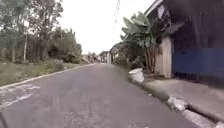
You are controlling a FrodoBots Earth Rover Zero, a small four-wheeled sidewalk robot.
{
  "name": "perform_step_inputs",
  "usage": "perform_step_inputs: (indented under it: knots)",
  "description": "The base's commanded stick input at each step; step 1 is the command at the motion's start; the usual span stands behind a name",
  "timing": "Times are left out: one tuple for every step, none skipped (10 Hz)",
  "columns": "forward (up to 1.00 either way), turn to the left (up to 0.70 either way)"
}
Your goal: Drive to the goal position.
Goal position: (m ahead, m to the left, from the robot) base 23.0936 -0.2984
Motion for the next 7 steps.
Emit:
perform_step_inputs:
  knots:
    - [0.70, 0.19]
    - [0.70, 0.31]
    - [0.70, 0.09]
    - [0.70, 0.00]
    - [0.70, 0.00]
    - [0.70, 0.00]
    - [0.70, 0.00]
